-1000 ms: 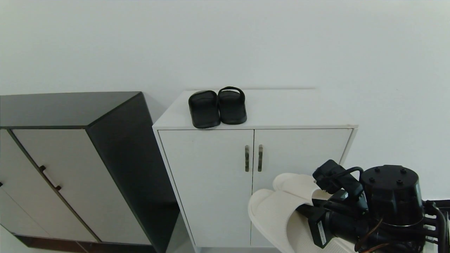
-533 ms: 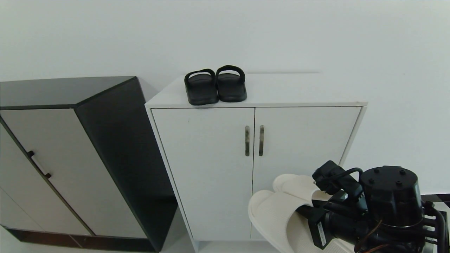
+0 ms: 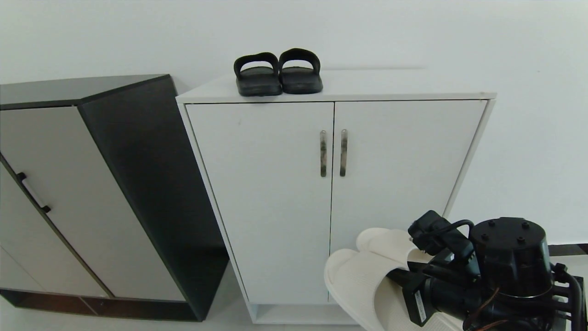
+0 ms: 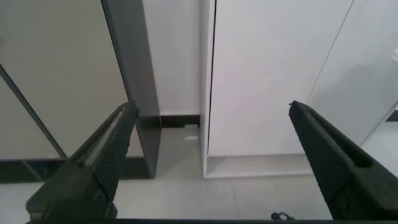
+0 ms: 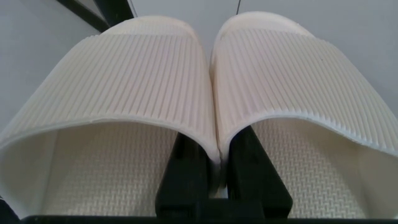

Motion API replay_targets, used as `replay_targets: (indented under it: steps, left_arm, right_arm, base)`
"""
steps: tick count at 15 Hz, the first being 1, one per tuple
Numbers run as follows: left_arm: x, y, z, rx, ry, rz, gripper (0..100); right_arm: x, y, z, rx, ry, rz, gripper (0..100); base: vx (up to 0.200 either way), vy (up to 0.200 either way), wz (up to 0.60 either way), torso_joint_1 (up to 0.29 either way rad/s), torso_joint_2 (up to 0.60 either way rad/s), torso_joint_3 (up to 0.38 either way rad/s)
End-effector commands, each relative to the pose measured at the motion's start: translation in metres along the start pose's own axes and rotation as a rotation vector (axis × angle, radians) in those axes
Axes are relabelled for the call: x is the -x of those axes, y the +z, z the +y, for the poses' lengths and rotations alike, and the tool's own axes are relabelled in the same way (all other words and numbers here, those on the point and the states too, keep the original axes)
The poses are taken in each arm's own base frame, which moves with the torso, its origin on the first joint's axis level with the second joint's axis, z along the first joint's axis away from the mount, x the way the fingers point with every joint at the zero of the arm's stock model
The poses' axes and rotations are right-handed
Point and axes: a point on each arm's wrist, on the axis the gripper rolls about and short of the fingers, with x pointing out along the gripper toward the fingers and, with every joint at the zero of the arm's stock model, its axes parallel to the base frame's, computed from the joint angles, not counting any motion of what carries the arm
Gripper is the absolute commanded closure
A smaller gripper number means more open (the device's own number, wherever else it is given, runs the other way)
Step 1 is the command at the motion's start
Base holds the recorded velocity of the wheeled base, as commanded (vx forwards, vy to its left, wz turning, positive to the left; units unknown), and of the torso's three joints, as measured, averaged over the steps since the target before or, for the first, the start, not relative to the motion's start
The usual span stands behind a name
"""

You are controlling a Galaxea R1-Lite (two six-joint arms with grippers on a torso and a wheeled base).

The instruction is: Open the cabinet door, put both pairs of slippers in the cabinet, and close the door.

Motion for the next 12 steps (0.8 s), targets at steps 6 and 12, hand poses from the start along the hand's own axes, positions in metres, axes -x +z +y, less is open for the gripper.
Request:
replay_targets:
  steps: [6, 12]
  left_arm:
    - [-0.063, 0.112, -0.007, 0.046, -0.170, 0.022, 0]
    - [-0.171, 0.157, -0.062, 0.043, -0.533, 0.038, 0]
  right_arm:
    - [0.000, 0.000, 0.000, 0.001, 0.000, 0.000, 100]
    - [0.000, 0.001, -0.001, -0.003, -0.004, -0.009, 100]
  base:
    - [0.000, 0.000, 0.00, -0.019, 0.31, 0.282]
    - [0.000, 0.000, 0.00, 0.000, 0.01, 0.008]
